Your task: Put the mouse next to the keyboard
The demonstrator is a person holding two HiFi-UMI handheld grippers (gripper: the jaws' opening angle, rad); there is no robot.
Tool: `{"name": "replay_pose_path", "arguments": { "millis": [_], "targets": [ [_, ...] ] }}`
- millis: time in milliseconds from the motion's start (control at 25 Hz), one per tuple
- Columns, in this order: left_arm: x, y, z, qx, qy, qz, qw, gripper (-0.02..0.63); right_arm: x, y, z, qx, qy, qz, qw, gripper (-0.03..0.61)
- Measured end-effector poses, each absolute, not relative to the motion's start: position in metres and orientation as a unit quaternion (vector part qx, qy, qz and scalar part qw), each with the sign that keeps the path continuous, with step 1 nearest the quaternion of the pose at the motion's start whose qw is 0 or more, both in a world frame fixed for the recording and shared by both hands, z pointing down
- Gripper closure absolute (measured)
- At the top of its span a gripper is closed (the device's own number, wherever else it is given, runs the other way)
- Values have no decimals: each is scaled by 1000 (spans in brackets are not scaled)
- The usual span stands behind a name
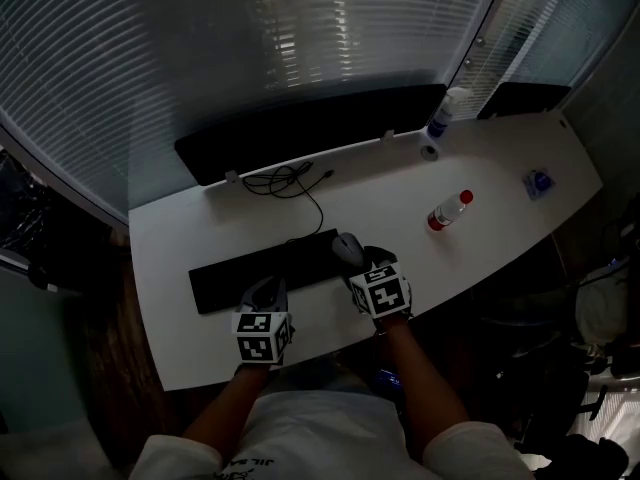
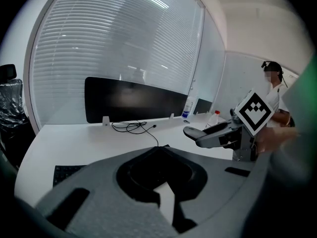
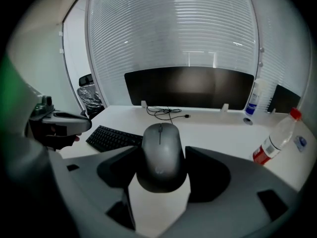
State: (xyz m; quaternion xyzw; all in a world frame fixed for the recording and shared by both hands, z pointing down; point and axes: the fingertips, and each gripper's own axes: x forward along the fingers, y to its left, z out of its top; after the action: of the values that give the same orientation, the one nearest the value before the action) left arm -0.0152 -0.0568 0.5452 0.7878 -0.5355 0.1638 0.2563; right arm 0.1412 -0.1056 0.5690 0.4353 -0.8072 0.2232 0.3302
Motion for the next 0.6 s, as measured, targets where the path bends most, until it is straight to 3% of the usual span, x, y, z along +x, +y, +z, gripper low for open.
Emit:
{"name": "replay_pose_path", "arguments": {
  "millis": [600],
  "targets": [
    [26, -67, 559, 796, -519, 170, 261, 609, 211, -110, 623, 484, -762, 266, 338, 284]
  ]
}}
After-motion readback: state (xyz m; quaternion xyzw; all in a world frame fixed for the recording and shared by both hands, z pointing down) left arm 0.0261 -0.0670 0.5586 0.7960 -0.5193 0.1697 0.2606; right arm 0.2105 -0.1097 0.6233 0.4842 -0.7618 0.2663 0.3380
